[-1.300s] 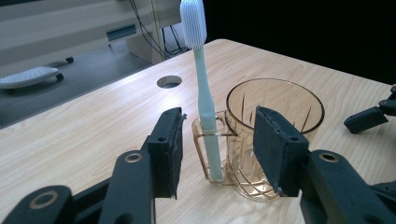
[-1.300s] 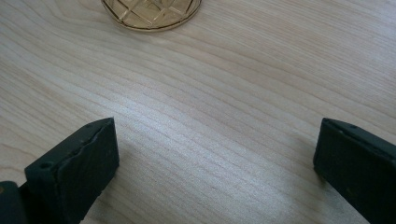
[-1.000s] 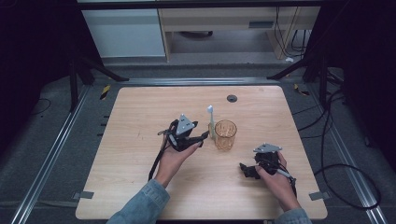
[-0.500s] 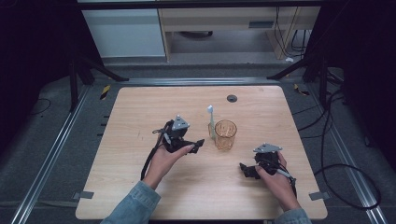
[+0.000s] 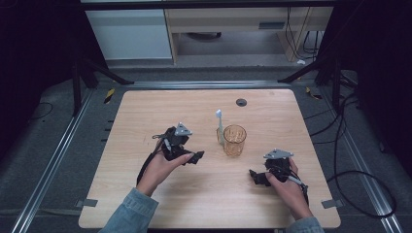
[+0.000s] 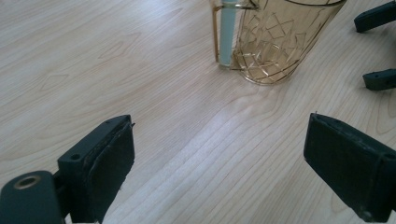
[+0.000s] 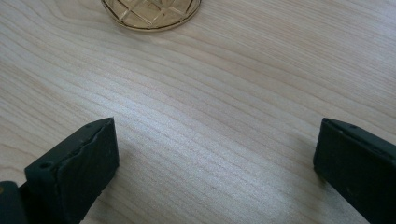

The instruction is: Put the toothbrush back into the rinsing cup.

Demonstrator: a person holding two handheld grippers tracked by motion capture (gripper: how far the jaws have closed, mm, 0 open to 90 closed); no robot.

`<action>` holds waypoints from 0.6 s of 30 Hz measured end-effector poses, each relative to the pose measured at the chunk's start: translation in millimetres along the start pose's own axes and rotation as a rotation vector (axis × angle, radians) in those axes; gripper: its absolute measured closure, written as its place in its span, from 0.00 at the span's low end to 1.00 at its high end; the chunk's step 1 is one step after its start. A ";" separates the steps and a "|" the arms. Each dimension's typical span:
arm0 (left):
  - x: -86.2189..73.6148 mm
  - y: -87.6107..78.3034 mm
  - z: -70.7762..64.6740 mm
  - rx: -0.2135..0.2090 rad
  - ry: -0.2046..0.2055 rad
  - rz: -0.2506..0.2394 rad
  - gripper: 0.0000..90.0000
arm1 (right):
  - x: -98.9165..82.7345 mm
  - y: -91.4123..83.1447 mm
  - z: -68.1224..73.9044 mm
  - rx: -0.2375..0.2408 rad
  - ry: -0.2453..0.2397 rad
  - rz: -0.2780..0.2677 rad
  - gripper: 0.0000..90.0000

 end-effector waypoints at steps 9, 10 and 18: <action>-9.7 -23.2 31.6 0.041 -0.064 0.004 0.08 | 0.0 0.0 0.0 -0.001 0.000 0.000 0.01; -11.1 -25.9 35.9 0.047 -0.074 0.002 0.08 | 0.0 -0.1 -0.1 0.000 -0.001 0.001 0.00; -23.7 -41.4 63.1 0.085 -0.127 0.004 0.08 | 0.0 -0.1 0.1 0.000 0.001 0.000 0.00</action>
Point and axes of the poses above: each handheld gripper's, and its own axes: y roughly forward along the jaws, x roughly out of its top, z roughly to its left, the point moved 1 cm from there along y, roughly forward along the jaws, and after that the axes turned 6 degrees about -x, right-handed, at the moved point
